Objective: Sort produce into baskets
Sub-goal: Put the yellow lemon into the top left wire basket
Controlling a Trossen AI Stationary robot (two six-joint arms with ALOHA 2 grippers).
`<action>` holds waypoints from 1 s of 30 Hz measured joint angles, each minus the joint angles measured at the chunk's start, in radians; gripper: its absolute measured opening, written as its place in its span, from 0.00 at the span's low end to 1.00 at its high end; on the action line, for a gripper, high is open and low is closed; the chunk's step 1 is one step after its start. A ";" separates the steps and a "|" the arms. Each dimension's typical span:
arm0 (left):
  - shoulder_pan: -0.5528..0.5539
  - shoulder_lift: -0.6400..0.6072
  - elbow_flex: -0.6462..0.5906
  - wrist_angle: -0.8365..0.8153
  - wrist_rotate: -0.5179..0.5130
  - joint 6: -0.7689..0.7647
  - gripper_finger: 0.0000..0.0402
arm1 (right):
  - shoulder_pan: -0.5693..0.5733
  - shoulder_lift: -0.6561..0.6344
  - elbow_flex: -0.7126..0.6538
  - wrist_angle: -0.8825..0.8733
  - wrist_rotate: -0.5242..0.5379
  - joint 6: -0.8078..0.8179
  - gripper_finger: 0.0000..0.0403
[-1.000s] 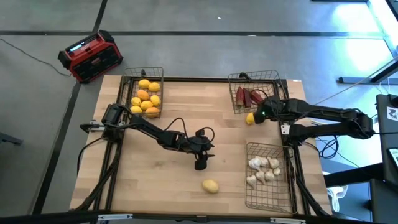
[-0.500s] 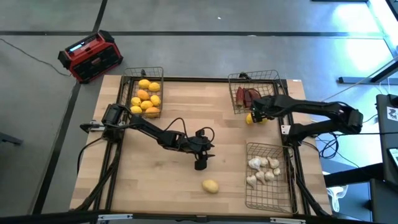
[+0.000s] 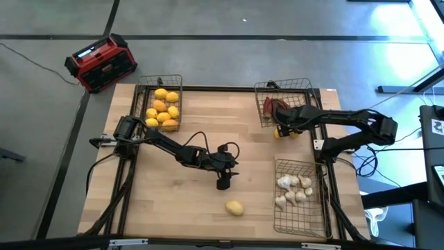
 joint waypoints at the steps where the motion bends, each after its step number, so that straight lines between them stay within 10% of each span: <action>1: 0.000 0.000 0.000 -0.004 0.000 0.000 0.52 | 0.000 0.004 -0.003 0.001 0.000 0.000 0.93; 30: 0.000 0.000 0.000 -0.002 0.000 -0.005 0.52 | 0.000 0.008 -0.104 0.115 0.010 -0.002 0.72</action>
